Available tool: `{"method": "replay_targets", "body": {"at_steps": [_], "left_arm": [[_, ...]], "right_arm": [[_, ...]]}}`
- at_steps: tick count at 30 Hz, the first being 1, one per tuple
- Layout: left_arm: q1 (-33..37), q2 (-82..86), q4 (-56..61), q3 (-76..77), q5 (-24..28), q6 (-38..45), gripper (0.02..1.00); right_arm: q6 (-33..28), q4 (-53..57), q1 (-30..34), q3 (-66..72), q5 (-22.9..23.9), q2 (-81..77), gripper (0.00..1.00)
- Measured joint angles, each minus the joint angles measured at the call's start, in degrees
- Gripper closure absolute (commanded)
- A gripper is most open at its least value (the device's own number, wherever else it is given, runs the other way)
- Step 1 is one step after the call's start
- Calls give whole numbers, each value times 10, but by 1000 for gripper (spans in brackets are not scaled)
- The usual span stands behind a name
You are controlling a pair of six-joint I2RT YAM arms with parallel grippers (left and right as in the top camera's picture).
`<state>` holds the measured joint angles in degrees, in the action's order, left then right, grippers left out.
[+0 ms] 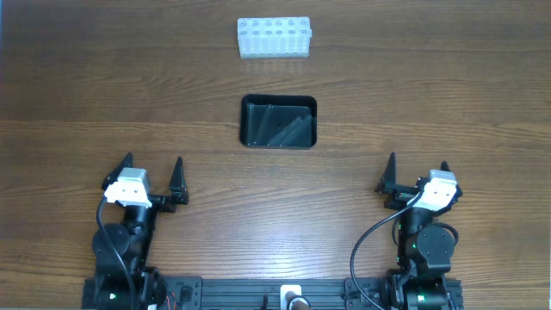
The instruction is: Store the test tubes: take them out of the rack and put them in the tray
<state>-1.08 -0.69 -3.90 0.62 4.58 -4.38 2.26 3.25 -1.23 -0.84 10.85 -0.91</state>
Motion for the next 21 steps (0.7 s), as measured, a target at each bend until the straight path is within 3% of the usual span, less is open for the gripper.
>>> {"method": "replay_targets", "body": {"at_steps": [21], "left_arm": [[0, 0, 0, 0, 0, 0, 18]], "right_arm": [[-28, 1, -11, 0, -7, 0, 9]]}}
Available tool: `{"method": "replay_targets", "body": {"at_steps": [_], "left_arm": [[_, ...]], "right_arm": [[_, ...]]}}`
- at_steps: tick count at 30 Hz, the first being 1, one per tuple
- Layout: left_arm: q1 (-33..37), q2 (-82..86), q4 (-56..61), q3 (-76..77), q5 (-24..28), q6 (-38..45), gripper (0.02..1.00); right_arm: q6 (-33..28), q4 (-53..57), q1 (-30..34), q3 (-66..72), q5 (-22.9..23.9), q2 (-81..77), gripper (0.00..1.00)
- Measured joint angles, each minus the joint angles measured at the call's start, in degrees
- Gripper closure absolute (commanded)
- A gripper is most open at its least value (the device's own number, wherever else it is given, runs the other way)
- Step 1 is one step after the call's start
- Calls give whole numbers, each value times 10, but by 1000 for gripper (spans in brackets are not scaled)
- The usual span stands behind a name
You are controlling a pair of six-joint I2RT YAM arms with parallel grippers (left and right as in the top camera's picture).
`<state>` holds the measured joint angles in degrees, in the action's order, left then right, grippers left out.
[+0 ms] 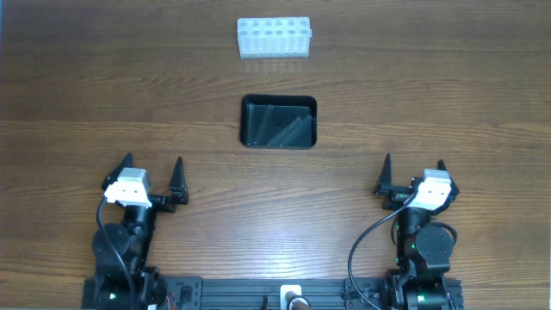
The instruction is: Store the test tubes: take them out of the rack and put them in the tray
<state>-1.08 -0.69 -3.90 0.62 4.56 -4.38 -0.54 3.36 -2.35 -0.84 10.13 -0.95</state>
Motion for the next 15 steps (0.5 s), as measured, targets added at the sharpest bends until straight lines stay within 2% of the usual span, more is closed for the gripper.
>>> {"method": "replay_targets", "body": {"at_steps": [15], "left_arm": [[0, 0, 0, 0, 0, 0, 18]], "right_arm": [[-4, 0, 0, 0, -2, -27, 7]]}}
